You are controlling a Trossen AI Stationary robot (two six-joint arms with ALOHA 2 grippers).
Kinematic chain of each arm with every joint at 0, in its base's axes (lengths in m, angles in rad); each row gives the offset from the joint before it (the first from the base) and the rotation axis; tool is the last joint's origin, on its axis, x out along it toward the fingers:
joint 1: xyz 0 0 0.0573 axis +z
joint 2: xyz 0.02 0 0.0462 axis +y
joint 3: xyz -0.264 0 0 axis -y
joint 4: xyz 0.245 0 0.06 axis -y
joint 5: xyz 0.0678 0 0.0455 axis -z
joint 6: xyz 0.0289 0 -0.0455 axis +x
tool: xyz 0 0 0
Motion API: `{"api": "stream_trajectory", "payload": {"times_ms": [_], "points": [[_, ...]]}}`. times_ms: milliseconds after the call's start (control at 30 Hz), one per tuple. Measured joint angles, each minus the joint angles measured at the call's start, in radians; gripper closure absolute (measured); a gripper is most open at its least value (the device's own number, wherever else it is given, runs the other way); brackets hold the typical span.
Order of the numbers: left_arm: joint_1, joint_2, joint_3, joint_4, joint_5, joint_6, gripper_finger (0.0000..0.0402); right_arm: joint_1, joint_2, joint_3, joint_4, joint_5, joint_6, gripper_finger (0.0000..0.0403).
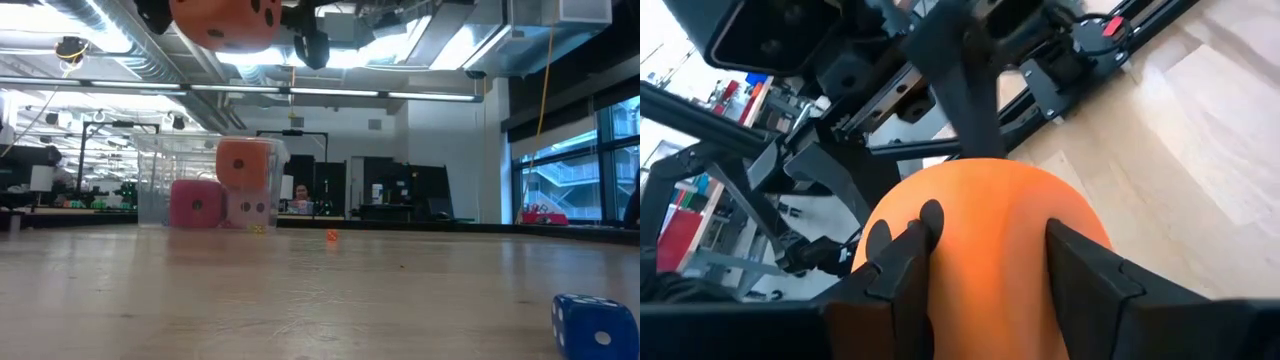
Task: Pick & Place Dice
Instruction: Put the large orange die into the transparent bin
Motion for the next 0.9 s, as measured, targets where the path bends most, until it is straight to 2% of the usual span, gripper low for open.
{"api": "stream_trajectory", "payload": {"times_ms": [133, 233, 767, 833, 900], "points": [[0.0, 0.0, 0.0, -0.011, -0.033, -0.073, 0.0278, 0.003, 0.0, 0.001, 0.0, 0.027, 0.008, 0.0253], [-0.002, 0.001, 0.0, -0.026, -0.055, -0.098, 0.0312, 0.002, 0.001, 0.001, 0.001, 0.042, 0.011, 0.0261], [-0.035, -0.029, 0.0, -0.013, -0.073, -0.096, 0.0324, 0.006, 0.003, 0.001, 0.08, 0.038, 0.046, 0.0277], [-0.044, -0.049, 0.0, 0.0, -0.083, -0.095, 0.0324, 0.006, 0.003, 0.001, 0.122, 0.036, 0.054, 0.0254], [-0.051, -0.069, 0.002, 0.05, -0.088, -0.091, 0.0325, 0.006, 0.003, 0.009, 0.179, 0.043, 0.058, 0.0203]]}}
